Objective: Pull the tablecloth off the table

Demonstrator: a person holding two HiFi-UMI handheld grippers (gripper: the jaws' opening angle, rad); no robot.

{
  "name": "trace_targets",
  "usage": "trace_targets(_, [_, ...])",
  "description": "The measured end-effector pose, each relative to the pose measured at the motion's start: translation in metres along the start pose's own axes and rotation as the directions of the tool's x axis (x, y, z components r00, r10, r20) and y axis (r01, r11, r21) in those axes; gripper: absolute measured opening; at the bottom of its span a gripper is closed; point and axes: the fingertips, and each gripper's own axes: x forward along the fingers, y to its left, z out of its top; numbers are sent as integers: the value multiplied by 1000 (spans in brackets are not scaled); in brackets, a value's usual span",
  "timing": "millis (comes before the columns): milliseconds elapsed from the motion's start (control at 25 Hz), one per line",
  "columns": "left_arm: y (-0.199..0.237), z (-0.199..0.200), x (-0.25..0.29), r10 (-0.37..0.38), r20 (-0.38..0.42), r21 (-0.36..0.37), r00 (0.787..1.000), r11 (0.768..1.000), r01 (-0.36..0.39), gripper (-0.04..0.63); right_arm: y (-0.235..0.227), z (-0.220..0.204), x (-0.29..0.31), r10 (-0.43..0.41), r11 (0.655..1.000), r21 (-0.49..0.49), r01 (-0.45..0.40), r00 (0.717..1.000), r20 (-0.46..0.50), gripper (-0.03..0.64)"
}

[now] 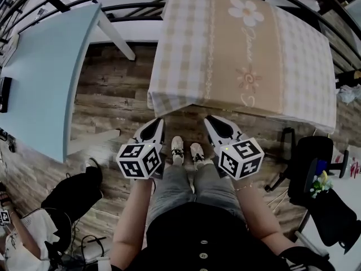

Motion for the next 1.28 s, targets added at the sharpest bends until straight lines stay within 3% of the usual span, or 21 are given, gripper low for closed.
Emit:
trace_targets(200, [21,-6,16,17,-36,18,999,1000,-17,21,-18,-10,16,-37,975,219,32,999,18,34])
trace_targets(360, [38,-9,27,28,-65,60,998,998,-24,21,-30,-19,30,-67,905,422,48,997,31,116])
trace_targets(520, [54,-9,42,28,-82,72,996,997,-22,21,-39,-23,42,-101,861,505,62,994,50,126])
trace_targets(680, [63,-8,57,18,-97,100,995,995,-8,25,-50,-19,54,-113,818,573,45,990,85,184])
trace_targets(800, [72,-9,68,28,-113,102,993,995,-16,133,-62,-19,59,-156,795,603,70,984,92,208])
trace_targets(840, [76,-9,71,39,-118,106,992,994,-26,137,-65,-18,61,-165,785,615,72,982,96,221])
trace_targets(920, [83,-10,79,56,-132,128,990,991,-39,167,-70,-21,66,-184,747,661,69,977,105,232])
trace_targets(1080, [86,-10,93,40,-156,147,987,989,-17,199,-84,-22,67,-248,637,770,44,957,151,247])
trace_targets(1280, [87,-13,106,35,-172,144,984,990,-10,198,-96,-26,74,-285,558,830,13,942,176,247])
